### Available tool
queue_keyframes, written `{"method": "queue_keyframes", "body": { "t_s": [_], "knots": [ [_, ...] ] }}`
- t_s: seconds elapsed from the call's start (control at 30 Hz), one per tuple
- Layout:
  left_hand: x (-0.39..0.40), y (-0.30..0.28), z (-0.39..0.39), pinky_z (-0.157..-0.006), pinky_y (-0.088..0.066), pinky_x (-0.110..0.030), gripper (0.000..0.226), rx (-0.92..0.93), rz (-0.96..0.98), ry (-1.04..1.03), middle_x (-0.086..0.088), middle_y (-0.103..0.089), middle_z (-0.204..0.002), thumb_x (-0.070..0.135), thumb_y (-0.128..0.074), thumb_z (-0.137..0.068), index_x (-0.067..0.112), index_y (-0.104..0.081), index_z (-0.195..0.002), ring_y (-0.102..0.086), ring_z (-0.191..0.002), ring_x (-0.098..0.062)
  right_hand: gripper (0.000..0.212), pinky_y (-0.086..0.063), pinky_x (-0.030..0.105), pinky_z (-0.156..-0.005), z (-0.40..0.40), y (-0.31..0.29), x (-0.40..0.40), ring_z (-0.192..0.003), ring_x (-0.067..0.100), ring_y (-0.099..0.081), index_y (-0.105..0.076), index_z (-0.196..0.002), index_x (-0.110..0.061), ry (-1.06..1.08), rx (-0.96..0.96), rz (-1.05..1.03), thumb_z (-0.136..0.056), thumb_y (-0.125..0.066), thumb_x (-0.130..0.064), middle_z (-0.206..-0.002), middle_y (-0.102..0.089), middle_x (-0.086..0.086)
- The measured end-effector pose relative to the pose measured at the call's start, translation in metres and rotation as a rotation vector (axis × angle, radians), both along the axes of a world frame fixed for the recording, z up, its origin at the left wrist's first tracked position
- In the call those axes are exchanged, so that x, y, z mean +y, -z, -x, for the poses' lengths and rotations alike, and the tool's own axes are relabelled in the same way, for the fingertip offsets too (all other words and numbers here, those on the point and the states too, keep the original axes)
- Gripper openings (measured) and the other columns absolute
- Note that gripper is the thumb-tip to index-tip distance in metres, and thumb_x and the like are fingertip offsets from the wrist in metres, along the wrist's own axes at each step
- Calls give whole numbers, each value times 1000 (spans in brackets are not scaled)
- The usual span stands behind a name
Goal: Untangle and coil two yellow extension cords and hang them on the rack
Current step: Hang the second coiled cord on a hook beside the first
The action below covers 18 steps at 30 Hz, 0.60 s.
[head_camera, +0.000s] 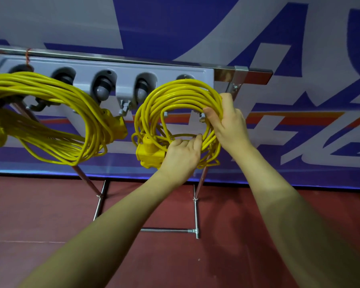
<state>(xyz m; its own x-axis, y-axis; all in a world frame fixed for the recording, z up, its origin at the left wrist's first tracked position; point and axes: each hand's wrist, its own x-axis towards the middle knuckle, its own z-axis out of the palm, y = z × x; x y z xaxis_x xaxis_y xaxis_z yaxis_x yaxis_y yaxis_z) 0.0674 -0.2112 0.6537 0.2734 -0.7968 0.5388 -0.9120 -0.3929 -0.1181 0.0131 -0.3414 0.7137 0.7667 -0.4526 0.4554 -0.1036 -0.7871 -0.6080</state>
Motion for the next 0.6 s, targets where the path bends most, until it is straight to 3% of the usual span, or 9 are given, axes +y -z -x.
{"method": "queue_keyframes", "body": {
  "t_s": [0.07, 0.13, 0.2, 0.27, 0.4, 0.53, 0.6],
  "knots": [
    [6, 5, -1, -67, -48, -30, 49, -20, 20, 14, -10, -71, -84, 8, -42, -72, -5, -64, -114, -65, -64, -21, 67, -54, 49, -71, -2, 7, -1, -84, 26, -68, -42, -112, -20, -9, -14, -119, -81, -30, -78, -93, -67, 0],
    [13, 11, 0, -85, -41, -33, 53, -35, 45, 26, -18, -66, -114, 8, -53, -73, -6, -56, -124, -67, -87, -27, 59, -55, 50, -71, -2, 11, 1, -87, 21, -68, -41, -111, -26, -8, -39, -199, -81, -35, -76, -96, -67, -6],
    [23, 15, 0, -102, -34, -38, 60, -26, 67, 74, -22, -53, -134, 9, -61, -74, -5, -48, -131, -57, -114, -32, 60, -55, 46, -78, -1, 11, 6, -93, 16, -67, -42, -117, -24, -12, -81, -252, -83, -36, -73, -101, -65, -9],
    [39, 18, 0, -112, -24, -40, 66, 35, 160, 78, -19, -39, -145, 11, -65, -77, 0, -40, -137, -39, -132, -32, 65, -53, 34, -84, 1, 15, 9, -102, 12, -62, -41, -126, -20, -10, -108, -284, -85, -36, -70, -111, -62, -9],
    [70, 26, -3, -108, -26, -40, 74, 186, 420, -108, -13, -29, -141, 35, -71, -81, 7, -31, -137, -33, -131, -31, 58, -40, 5, -85, 9, 38, 14, -104, -5, -54, -35, -135, -21, -3, -140, -391, -86, -55, -46, -118, -55, -13],
    [70, 29, -9, -104, -29, -44, 101, 451, 449, -358, -21, -32, -143, 59, -70, -71, 0, -25, -140, -30, -132, -32, 77, -42, 15, -96, 10, 51, 25, -116, 13, -53, -30, -139, -15, 41, -225, -436, -77, -62, -48, -130, -51, 4],
    [66, 25, -11, -101, -34, -49, 109, 596, 444, -408, -20, -39, -142, 55, -76, -66, -2, -24, -143, -34, -130, -32, 77, -41, 16, -98, 9, 52, 30, -120, 14, -51, -29, -139, -16, 69, -242, -461, -77, -61, -50, -134, -50, 4]
  ]
}}
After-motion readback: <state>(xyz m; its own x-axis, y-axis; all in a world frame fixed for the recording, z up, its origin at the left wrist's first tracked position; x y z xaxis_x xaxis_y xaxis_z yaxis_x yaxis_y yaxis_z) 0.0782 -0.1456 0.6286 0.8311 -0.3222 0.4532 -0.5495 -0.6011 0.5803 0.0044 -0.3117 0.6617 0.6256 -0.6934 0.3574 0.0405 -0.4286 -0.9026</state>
